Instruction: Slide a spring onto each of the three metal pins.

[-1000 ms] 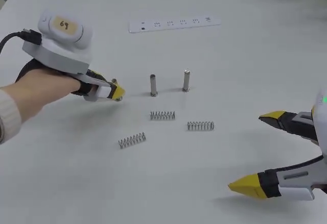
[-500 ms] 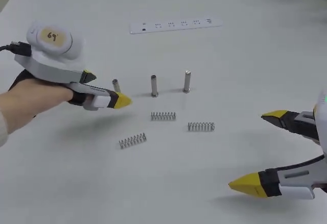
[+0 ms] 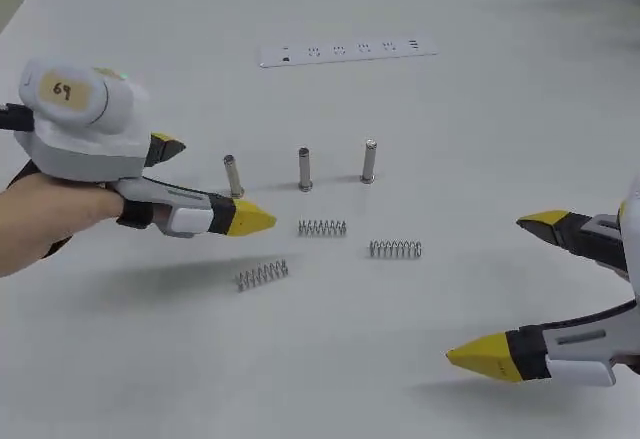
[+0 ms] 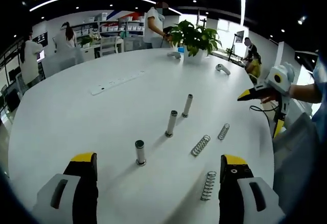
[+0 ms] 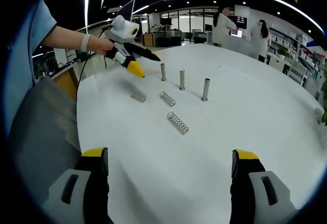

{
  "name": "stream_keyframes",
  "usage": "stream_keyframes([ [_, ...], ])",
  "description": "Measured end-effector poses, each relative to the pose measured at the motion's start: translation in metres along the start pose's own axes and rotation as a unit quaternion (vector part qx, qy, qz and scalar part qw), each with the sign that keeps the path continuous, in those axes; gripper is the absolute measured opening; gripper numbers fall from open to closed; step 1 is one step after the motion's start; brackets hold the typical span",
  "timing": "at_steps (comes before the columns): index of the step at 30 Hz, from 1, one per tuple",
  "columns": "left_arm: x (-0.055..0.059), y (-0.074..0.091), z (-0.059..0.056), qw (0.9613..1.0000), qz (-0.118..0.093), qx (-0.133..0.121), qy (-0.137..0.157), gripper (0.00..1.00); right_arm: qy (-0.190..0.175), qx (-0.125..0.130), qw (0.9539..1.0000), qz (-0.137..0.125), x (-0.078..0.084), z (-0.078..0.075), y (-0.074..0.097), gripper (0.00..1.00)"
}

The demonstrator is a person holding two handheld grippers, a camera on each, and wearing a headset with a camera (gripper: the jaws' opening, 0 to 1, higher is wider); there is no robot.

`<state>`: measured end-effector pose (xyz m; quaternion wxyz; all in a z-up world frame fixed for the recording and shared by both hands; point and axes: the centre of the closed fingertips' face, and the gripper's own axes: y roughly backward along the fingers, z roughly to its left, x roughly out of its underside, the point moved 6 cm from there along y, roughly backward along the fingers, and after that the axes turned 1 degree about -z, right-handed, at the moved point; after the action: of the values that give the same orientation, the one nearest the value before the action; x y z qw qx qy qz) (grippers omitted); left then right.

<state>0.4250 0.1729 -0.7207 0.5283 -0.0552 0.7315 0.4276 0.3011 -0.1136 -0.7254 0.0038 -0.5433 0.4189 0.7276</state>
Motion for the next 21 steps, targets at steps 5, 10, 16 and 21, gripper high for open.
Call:
stream_keyframes([
  [5, 0.002, 0.006, -0.002, 0.9999, -0.011, -0.001, -0.005, 0.98, 0.001, 0.002, 1.0, 0.001, 0.0, -0.001, -0.001, 1.0],
  [10, 0.003, 0.012, -0.003, 0.9997, -0.024, 0.001, -0.002, 0.98, 0.0, 0.003, 1.0, -0.001, -0.001, -0.002, 0.0, 1.0],
  [16, 0.004, 0.018, -0.005, 0.9993, -0.038, -0.001, 0.001, 0.98, 0.0, 0.005, 1.0, -0.004, -0.004, -0.006, 0.003, 1.0],
  [21, 0.006, 0.025, -0.01, 0.9991, -0.042, 0.0, 0.003, 0.98, 0.001, 0.008, 1.0, -0.004, -0.006, -0.009, 0.005, 1.0],
])
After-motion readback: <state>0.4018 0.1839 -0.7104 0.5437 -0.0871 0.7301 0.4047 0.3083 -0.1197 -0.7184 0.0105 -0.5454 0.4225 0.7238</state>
